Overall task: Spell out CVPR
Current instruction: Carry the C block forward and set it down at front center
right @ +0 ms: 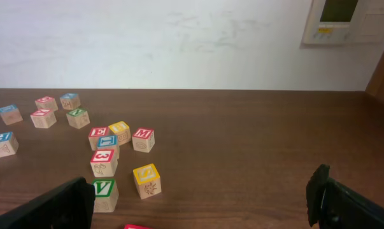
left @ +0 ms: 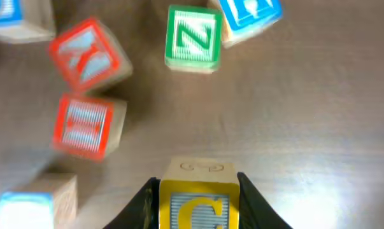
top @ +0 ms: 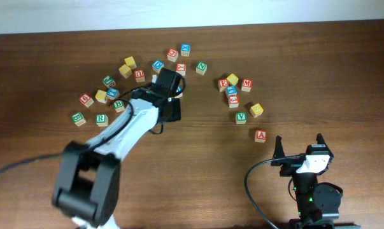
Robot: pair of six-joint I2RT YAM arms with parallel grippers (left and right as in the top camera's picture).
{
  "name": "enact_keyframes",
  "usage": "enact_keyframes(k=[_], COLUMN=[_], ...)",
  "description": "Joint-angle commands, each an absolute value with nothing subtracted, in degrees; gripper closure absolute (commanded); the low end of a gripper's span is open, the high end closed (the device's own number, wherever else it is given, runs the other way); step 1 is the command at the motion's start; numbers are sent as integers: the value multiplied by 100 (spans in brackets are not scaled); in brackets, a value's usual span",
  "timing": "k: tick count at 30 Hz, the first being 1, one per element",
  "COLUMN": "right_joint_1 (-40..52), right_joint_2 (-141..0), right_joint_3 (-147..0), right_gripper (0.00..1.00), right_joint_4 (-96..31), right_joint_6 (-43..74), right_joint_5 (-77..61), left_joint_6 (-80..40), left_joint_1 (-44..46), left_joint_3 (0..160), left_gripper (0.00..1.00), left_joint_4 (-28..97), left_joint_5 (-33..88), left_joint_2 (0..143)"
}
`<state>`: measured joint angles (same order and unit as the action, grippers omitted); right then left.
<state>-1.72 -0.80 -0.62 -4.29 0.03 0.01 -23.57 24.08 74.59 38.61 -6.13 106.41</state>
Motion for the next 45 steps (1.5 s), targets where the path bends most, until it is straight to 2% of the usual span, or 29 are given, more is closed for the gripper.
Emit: enact_keyframes(k=[1,4,8,11,14,19,26,32,37,39,40,41,45], right_joint_1=[-152,-152,-152,-152,-152,-152,-152,-152,-152,-152,-152,-152,-152], right_joint_2=[-36,-36,-36,-36,-36,-36,-36,-36,-36,-36,-36,-36,-36], right_joint_3=[-32,-32,-32,-32,-32,-32,-32,-32,-32,-32,-32,-32,-32], right_gripper=[2,2,2,2,2,2,2,2,2,2,2,2,2], right_joint_4=[-469,-469,-469,-469,-469,-469,-469,-469,-469,-469,-469,-469,-469], right_joint_6=[27,27,27,27,27,27,27,27,27,27,27,27,27], right_joint_5=[49,49,49,49,49,49,49,49,49,49,49,49,49], left_joint_6=[-2386,-2523,-2521,-2641,-2862,-3540,-3710,-3597,-3597,-3597,-3597,-3597,-3420], left_joint_1=[2427,2427,2679,3070,3371,3376,3371,3371,3371,3371,3371,3371,3371], left_joint_3=[7507,7500,7096,6573,6165,5996,5452,5446,5446,5446,5446,5446,5446], left_gripper=[74,73,73,73,75,74,73,71,63,64,70,71,72], left_joint_4=[4707,6099,6810,6497,5607,5011,4049,3981,3990,3988,3988,3988,3968], left_joint_5=[154,803,838,838,766,-423,-460,-694,-692,-692,-692,-692,-692], left_joint_2=[9876,9771,9769,9769,9771,9771,9771,9771,9771,9771,9771,9771,9771])
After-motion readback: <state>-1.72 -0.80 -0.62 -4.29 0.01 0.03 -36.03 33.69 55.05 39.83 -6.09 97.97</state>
